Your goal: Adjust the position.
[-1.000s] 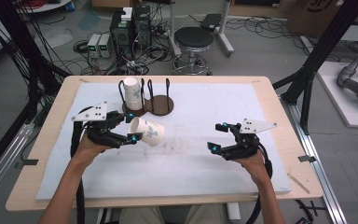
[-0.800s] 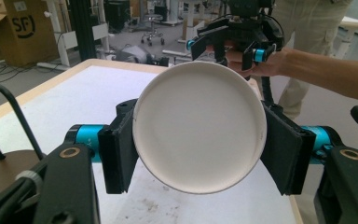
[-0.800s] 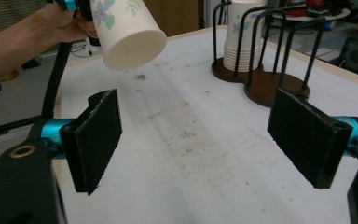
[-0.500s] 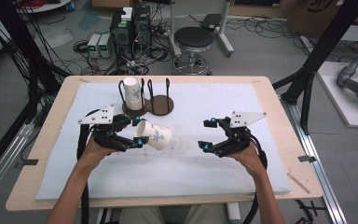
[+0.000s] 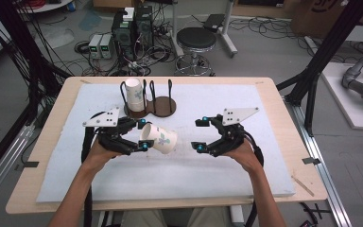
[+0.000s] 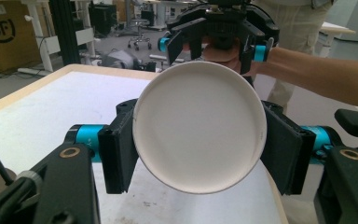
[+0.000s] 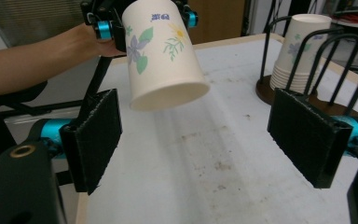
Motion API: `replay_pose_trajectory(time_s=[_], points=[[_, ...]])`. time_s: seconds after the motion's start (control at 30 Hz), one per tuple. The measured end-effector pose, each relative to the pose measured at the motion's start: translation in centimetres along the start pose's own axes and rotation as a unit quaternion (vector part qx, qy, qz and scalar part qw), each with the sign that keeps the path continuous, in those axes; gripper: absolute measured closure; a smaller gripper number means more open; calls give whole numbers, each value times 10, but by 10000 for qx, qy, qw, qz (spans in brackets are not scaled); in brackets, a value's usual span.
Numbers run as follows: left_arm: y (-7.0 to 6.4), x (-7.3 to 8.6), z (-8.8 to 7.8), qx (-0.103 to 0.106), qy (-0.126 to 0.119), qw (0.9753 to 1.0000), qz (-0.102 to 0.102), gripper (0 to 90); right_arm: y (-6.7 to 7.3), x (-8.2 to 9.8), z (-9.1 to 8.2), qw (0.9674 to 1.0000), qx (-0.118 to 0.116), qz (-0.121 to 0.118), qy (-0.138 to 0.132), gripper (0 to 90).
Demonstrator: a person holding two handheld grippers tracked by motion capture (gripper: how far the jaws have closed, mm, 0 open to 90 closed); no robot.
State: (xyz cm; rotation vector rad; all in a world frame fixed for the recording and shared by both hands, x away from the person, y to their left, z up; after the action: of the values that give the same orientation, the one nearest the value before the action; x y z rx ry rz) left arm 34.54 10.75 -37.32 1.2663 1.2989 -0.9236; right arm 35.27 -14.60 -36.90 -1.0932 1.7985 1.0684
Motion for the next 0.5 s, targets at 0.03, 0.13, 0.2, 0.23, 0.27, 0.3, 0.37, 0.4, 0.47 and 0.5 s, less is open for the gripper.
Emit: replay_pose_trajectory(time_s=[0.03, 0.13, 0.2, 0.23, 0.27, 0.3, 0.37, 0.4, 0.47, 0.5], points=[[-1, 0, 2, 16, -2, 10000, 0, 352, 2, -3, 4, 10000, -83, -12, 46, 180], [-2, -1, 5, 38, -3, 10000, 11, 352, 3, -6, 9, 9998, -168, -62, 75, 180], [-3, -2, 7, 64, -8, 10000, 23, 352, 4, -9, 13, 9996, -266, -86, 66, 180], [-4, -2, 10, 92, -14, 10000, 33, 352, 4, -10, 16, 9994, -336, -71, 74, 180], [-4, -2, 10, 92, -14, 10000, 33, 352, 4, -10, 16, 9994, -336, -71, 74, 180], [-5, -3, 12, 123, -12, 9999, 40, 352, 5, -11, 20, 9991, -392, -83, 103, 180], [-5, -3, 15, 141, -11, 9999, 43, 352, 6, -12, 24, 9989, -440, -86, 168, 181], [-5, -3, 15, 141, -11, 9999, 43, 352, 6, -12, 24, 9989, -440, -86, 168, 181], [-5, -3, 16, 157, -9, 9999, 41, 353, 9, -14, 28, 9984, -503, -118, 211, 181], [-6, -3, 18, 170, -5, 9998, 44, 352, 11, -17, 32, 9980, -557, -179, 237, 180]])
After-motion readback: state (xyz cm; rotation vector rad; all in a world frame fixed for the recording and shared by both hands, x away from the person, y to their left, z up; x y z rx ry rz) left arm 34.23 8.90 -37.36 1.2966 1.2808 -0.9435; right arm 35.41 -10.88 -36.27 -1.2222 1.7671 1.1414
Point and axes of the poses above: each handheld gripper's, and its own axes: z roughly forward along the jaws, x roughly out of its underside, y roughly to its left, the point moved 6 cm from there along z, roughly forward along the jaws, and after that the axes turned 12 degrees about z, right-handed, at the moved point
